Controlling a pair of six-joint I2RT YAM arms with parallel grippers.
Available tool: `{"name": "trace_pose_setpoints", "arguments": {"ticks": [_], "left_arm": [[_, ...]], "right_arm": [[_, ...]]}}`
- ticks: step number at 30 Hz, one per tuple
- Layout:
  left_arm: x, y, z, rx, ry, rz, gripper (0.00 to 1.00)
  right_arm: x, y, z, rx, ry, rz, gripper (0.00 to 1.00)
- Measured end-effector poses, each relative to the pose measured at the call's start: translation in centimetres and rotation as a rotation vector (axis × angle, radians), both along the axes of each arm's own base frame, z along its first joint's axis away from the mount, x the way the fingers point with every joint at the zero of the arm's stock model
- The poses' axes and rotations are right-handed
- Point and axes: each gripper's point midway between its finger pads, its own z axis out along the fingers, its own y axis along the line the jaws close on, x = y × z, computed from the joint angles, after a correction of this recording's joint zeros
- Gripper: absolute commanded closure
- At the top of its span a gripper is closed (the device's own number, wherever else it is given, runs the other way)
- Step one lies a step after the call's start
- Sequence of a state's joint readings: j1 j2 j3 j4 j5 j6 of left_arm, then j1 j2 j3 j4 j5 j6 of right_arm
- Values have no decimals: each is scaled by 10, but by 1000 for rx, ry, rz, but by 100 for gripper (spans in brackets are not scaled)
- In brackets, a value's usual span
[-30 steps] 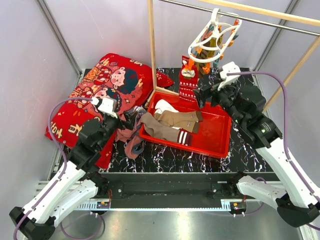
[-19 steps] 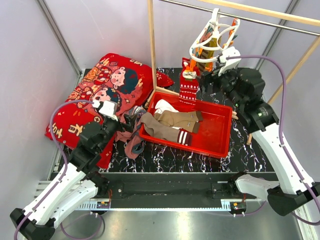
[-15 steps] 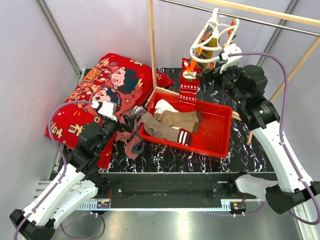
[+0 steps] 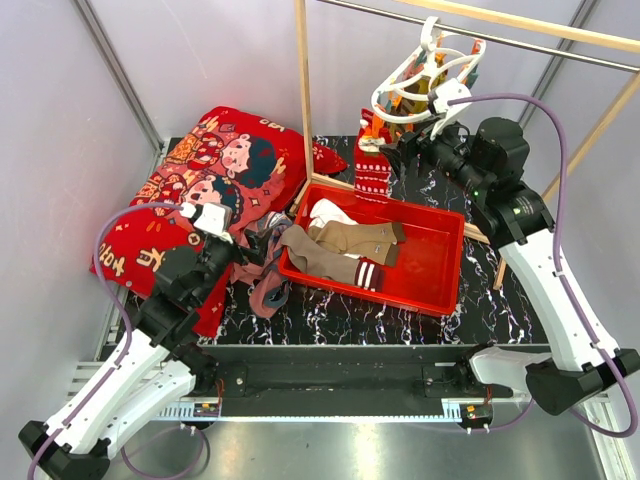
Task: Clip the socks to the hanger
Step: Open the clamp at the hanger.
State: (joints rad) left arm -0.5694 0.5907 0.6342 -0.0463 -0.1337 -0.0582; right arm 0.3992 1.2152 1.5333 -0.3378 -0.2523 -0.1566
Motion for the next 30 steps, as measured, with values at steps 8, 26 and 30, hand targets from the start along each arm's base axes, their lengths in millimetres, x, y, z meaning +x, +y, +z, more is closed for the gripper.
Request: {"name": "trace_pose_setpoints", "arguments": {"ticks": [8, 26, 30], "left_arm": [[1, -1, -2, 4, 8, 0, 1], [3, -2, -7, 11, 23, -3, 1], [2, -3, -7, 11, 23, -5, 1]], "right_arm": [[5, 3, -4, 20, 25, -4, 25], [27, 14, -10, 81, 54, -10, 19], [29, 11, -7, 97, 50, -33, 19]]}}
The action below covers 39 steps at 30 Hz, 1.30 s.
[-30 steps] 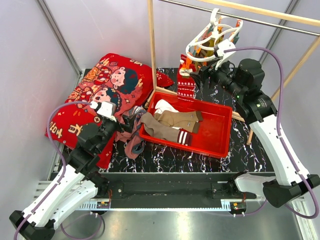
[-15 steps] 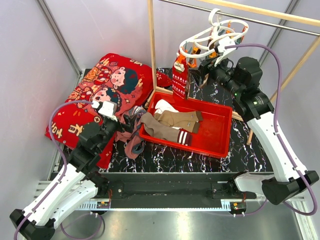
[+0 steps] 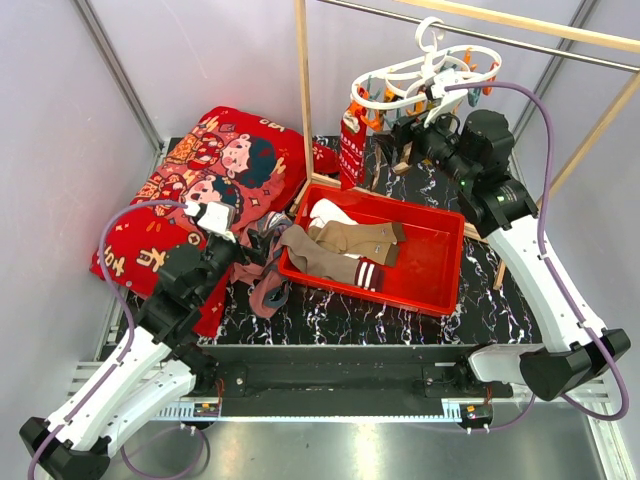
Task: Clip the socks to the hanger
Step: Open the clamp at the hanger.
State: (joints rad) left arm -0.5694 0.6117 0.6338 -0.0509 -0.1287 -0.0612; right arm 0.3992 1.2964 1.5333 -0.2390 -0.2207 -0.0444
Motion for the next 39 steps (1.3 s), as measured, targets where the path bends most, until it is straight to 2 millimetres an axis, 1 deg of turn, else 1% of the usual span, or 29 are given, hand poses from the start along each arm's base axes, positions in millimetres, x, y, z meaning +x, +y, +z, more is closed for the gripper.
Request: {"name": "trace_pose_setpoints", "arguments": {"ticks": [6, 11, 13, 16, 22, 25, 27, 31, 39], "left_arm": [[0, -1, -1, 2, 3, -6, 1], [0, -2, -2, 4, 7, -10, 1], [0, -2, -2, 4, 7, -10, 1], [0, -2, -2, 4, 7, -10, 1], [1, -3, -4, 7, 12, -10, 1], [1, -3, -4, 7, 11, -10, 1], [1, -3, -4, 7, 12, -10, 1], [1, -3, -4, 7, 12, -10, 1], [1, -3, -4, 7, 11, -9, 1]], "right_arm": [[6, -6, 7, 27, -13, -51, 17], [2, -4, 10, 40, -18, -33, 15], [-2, -4, 11, 51, -14, -23, 14], [-15, -5, 13, 62, -13, -7, 13], [-37, -4, 28, 73, -47, 51, 14], [-44, -1, 31, 75, -55, 84, 16], [-46, 2, 30, 72, -51, 103, 16], [-40, 6, 24, 61, -34, 114, 17], [-15, 9, -1, 6, 2, 84, 20]]}}
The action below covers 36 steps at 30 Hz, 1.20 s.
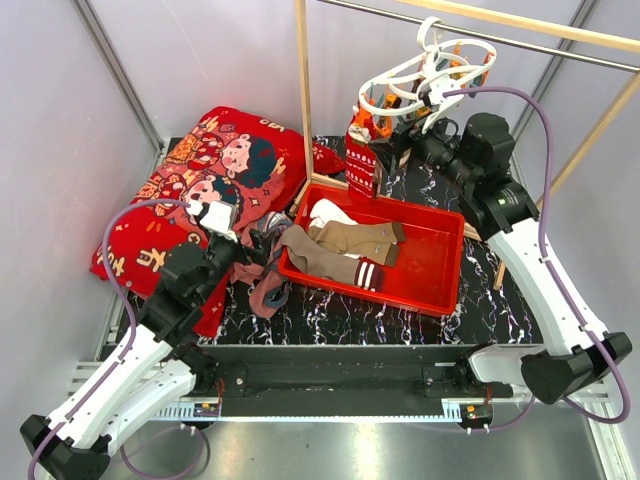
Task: Clip the socks to the hanger
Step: Open the clamp at the hanger.
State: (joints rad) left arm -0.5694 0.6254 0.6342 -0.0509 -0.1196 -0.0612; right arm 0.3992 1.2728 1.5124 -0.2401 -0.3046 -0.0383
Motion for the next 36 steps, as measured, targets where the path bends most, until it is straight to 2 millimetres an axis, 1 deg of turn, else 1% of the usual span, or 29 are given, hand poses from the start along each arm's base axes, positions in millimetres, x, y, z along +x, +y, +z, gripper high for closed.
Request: {"name": "trace_pose_setpoints", "arguments": {"ticks": [5, 9, 13, 14, 22, 24, 25, 28, 34, 36], "left_arm": [[0, 0, 0, 0, 0, 0, 1], [0, 0, 0, 0, 0, 0, 1], [0, 0, -1, 2, 4, 0, 1], [0, 0, -1, 3, 5, 0, 1], [0, 0, -2, 4, 6, 0, 1], [0, 0, -2, 4, 6, 0, 1], [0, 0, -2, 4, 6, 0, 1], [0, 0, -2, 4, 6, 0, 1], [0, 0, -2, 5, 7, 0, 1], [0, 0, -3, 7, 11, -1, 1]], "right_arm": [[9, 3, -9, -17, 12, 0, 22], [12, 4, -8, -18, 0, 0, 25], [16, 3, -3, -11, -20, -13, 30], [17, 3, -2, -10, -26, -20, 33], [24, -2, 8, 9, -64, -60, 46], [24, -2, 9, 15, -64, -62, 50], [24, -2, 9, 17, -65, -65, 55], [26, -4, 11, 32, -64, -79, 59], [26, -2, 4, 65, -26, -82, 66], [26, -1, 0, 76, -12, -81, 70]]}}
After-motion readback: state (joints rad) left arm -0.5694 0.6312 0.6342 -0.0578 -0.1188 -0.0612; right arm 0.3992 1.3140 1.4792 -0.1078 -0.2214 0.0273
